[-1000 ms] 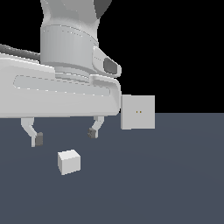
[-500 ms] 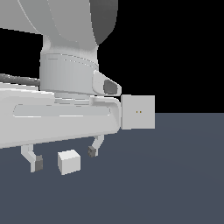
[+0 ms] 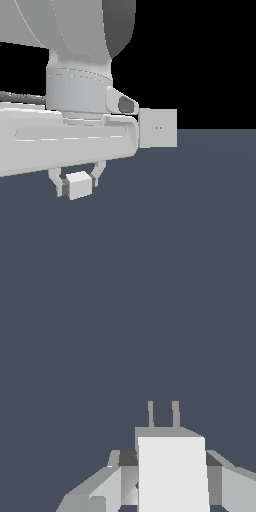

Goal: Plug the charger into the wall socket.

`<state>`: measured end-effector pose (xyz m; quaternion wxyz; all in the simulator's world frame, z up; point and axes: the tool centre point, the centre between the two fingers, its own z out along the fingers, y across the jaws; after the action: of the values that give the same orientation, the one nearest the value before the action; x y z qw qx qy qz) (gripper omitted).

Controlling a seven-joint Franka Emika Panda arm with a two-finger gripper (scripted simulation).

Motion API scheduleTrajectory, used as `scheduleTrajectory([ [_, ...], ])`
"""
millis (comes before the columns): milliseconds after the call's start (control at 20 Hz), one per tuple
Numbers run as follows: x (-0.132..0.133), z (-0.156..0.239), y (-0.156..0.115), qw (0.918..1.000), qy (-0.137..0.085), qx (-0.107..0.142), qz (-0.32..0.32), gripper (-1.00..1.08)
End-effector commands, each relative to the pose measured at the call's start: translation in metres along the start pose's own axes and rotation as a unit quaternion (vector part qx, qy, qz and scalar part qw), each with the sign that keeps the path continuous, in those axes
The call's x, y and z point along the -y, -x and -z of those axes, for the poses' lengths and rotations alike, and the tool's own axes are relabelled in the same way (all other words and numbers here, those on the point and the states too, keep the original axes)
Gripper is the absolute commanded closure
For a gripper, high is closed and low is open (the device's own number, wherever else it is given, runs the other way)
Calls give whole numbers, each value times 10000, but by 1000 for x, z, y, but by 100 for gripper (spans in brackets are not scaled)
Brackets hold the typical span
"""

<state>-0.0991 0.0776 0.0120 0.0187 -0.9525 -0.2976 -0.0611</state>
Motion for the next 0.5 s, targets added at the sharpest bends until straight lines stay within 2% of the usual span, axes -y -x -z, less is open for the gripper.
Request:
scheduleTrajectory([
  [0, 0, 0, 0, 10000, -1, 0, 1, 108],
  [450, -10, 5, -1, 9999, 17, -3, -147, 108],
])
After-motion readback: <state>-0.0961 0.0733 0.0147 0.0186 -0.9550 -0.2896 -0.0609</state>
